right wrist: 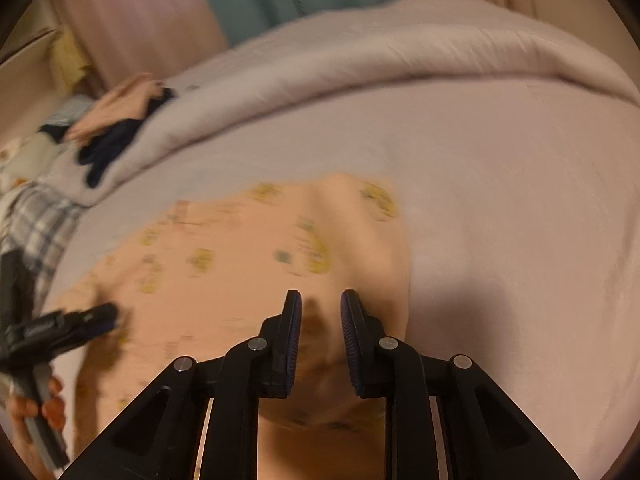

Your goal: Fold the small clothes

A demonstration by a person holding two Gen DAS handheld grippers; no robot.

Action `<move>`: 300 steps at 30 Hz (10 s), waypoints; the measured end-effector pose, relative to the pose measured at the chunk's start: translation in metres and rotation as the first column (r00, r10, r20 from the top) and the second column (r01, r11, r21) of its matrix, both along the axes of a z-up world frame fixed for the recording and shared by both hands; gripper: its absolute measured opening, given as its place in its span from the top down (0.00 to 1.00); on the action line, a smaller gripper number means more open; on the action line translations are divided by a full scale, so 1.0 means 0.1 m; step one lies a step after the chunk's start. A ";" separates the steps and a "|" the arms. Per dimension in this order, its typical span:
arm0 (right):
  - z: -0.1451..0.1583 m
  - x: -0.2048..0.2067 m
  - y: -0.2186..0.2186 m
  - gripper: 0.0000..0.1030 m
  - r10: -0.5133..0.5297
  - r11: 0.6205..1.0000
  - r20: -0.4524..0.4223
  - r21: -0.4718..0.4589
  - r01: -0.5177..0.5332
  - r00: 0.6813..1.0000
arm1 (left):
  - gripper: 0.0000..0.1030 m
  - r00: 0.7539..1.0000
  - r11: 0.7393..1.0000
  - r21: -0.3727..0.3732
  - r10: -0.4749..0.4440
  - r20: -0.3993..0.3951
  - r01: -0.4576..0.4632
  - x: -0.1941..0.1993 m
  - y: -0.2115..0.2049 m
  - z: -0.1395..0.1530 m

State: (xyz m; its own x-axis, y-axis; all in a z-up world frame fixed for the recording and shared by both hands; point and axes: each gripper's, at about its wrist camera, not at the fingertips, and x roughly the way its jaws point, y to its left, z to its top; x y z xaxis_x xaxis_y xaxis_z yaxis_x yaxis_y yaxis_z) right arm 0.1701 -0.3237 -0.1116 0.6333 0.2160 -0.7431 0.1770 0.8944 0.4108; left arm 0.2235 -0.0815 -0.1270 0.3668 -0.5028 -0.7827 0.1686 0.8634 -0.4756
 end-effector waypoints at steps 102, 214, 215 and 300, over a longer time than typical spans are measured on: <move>0.20 -0.11 -0.10 0.94 0.028 0.997 0.045 0.067 -0.031 0.999 | 0.21 0.990 0.990 0.140 -0.036 0.136 0.017 -0.57 0.48 0.14; -0.38 -2.42 0.19 0.89 0.362 0.838 -0.067 0.459 -0.293 0.930 | 0.84 0.970 0.965 -0.119 -0.240 -0.044 0.233 -2.34 1.03 -0.12; -0.37 -2.44 0.21 0.89 0.366 0.841 -0.064 0.450 -0.300 0.929 | 0.86 0.969 0.965 -0.117 -0.241 -0.047 0.234 -2.36 1.03 -0.12; -0.36 0.13 -0.92 0.55 -0.134 0.757 -0.126 0.627 0.183 0.983 | 0.99 0.964 0.918 -0.297 0.244 -0.101 -0.264 0.64 0.94 0.03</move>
State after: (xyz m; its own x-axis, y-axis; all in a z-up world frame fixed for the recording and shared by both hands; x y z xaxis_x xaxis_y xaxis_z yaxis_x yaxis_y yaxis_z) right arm 0.1831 -0.4154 -0.1480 0.6537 0.5539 -0.5157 0.3427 0.3909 0.8543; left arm 0.2876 0.0124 -0.1240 0.4705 -0.6168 -0.6311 -0.0749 0.6847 -0.7250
